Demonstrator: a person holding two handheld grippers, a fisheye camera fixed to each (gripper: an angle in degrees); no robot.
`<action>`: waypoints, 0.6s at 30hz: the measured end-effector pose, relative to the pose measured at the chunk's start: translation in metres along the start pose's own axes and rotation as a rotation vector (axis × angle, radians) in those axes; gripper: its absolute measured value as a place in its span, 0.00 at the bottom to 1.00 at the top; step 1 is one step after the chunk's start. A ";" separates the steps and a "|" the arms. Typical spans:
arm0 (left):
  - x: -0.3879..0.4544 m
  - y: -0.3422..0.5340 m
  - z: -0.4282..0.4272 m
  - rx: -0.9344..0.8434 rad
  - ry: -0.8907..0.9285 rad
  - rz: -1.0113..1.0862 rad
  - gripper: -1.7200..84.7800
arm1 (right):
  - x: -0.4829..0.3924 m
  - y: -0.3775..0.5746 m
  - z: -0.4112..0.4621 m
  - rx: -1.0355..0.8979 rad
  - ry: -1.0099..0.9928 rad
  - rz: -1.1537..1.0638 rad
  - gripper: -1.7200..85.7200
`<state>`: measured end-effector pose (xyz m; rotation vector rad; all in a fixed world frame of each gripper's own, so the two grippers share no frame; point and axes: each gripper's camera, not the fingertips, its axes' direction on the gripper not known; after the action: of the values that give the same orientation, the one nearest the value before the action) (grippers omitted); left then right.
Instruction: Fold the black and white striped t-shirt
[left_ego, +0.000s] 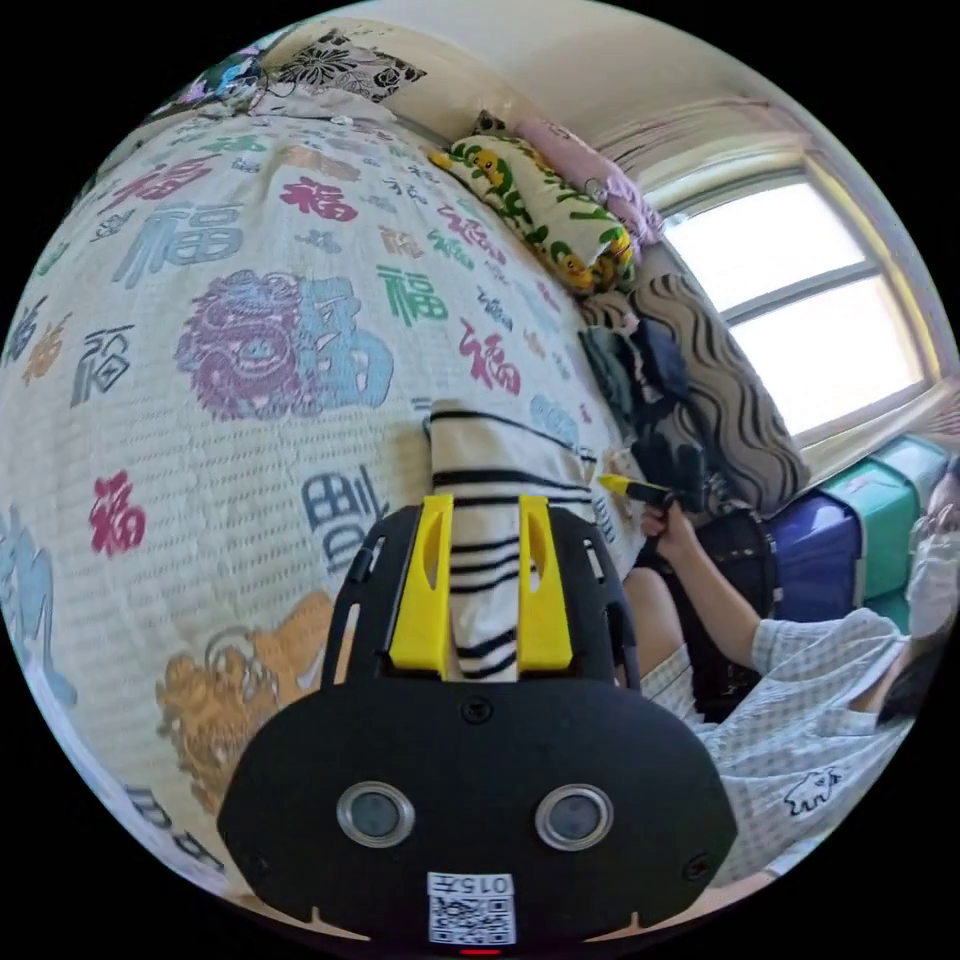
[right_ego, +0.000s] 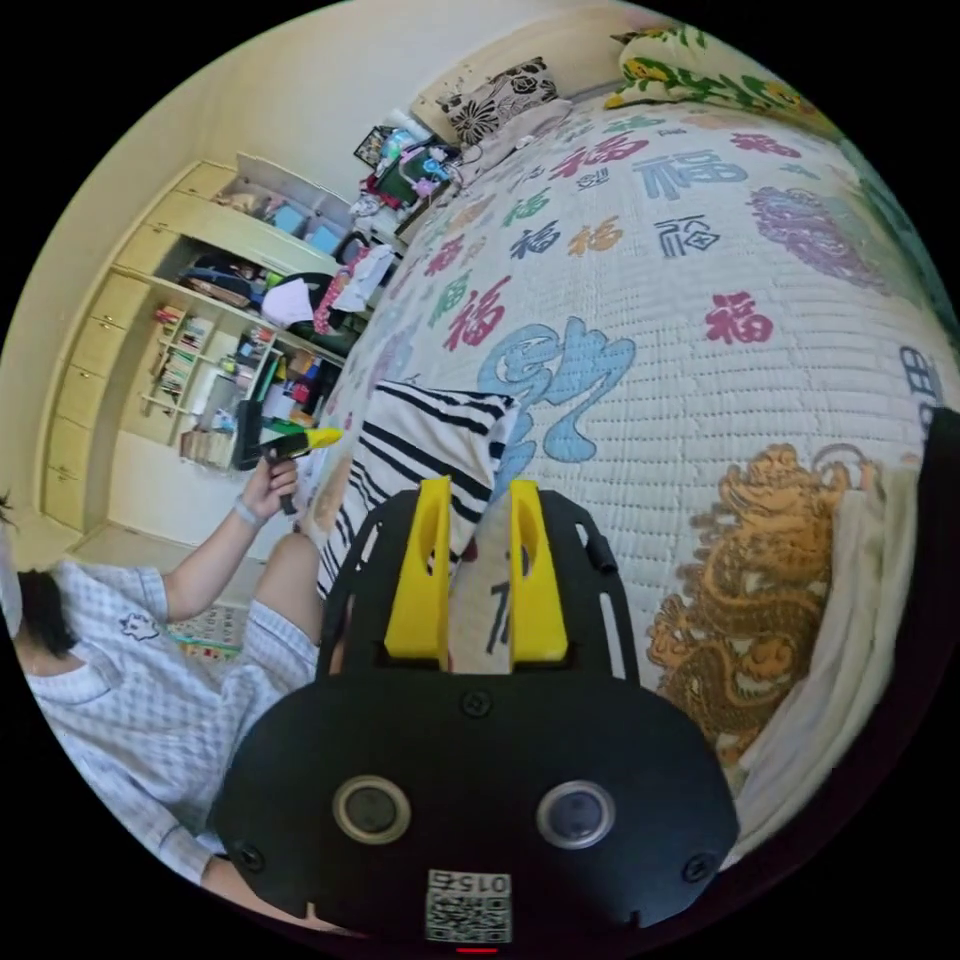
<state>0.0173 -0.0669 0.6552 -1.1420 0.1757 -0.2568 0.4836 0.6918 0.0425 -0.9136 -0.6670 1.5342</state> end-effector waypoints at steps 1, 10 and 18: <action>-0.013 -0.015 0.008 -0.033 0.015 -0.001 0.16 | 0.002 -0.003 0.001 -0.007 -0.005 -0.007 0.14; -0.081 -0.077 0.063 -0.197 0.255 -0.035 0.13 | 0.044 -0.035 0.017 -0.061 -0.201 -0.003 0.10; -0.074 -0.110 0.062 -0.180 0.231 0.125 0.03 | 0.054 -0.037 0.000 -0.075 -0.238 -0.067 0.07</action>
<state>-0.0492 -0.0345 0.7813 -1.2730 0.4811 -0.2655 0.5019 0.7505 0.0631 -0.7617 -0.9222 1.5805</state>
